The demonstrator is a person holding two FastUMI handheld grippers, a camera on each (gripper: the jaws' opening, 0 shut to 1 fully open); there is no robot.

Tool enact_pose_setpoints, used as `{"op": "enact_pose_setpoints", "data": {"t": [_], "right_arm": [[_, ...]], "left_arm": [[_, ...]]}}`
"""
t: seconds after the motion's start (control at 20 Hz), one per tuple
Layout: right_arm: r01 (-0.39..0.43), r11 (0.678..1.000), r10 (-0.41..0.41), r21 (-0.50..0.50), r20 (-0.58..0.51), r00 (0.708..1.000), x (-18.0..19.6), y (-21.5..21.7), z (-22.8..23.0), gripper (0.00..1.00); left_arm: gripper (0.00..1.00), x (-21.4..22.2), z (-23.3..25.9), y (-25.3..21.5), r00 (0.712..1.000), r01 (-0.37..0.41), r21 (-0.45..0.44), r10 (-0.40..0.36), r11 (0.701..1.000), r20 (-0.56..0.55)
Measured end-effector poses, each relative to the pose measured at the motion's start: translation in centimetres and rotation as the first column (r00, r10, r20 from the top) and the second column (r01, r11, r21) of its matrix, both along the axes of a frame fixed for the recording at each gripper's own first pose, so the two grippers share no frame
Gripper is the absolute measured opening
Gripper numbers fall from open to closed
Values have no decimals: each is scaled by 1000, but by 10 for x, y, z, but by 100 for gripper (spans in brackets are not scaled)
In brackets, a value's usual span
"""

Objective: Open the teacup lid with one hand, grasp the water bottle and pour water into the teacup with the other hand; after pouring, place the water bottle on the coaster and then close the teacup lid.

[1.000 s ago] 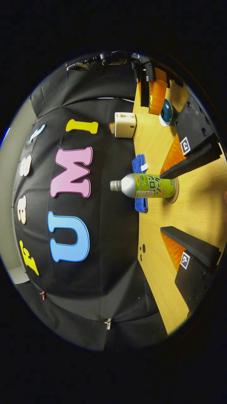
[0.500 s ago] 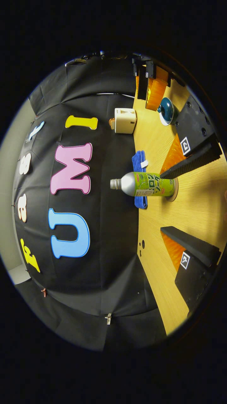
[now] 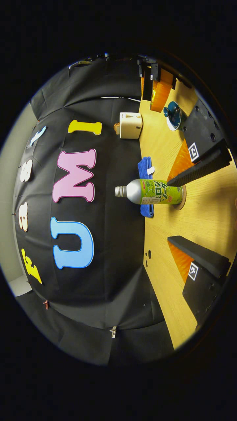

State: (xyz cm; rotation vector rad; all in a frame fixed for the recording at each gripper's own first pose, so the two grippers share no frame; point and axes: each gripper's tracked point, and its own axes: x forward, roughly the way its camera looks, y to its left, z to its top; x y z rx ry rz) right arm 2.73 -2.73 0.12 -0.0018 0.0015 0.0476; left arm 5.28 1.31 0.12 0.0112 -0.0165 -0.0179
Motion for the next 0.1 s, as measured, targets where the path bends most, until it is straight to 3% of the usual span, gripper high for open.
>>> {"op": "enact_pose_setpoints", "data": {"t": [0.1], "right_arm": [[0,1000,0,0,0,1000,-1,0,0,97]], "left_arm": [[95,0,0,1,1000,0,0,0,1000,0]]}}
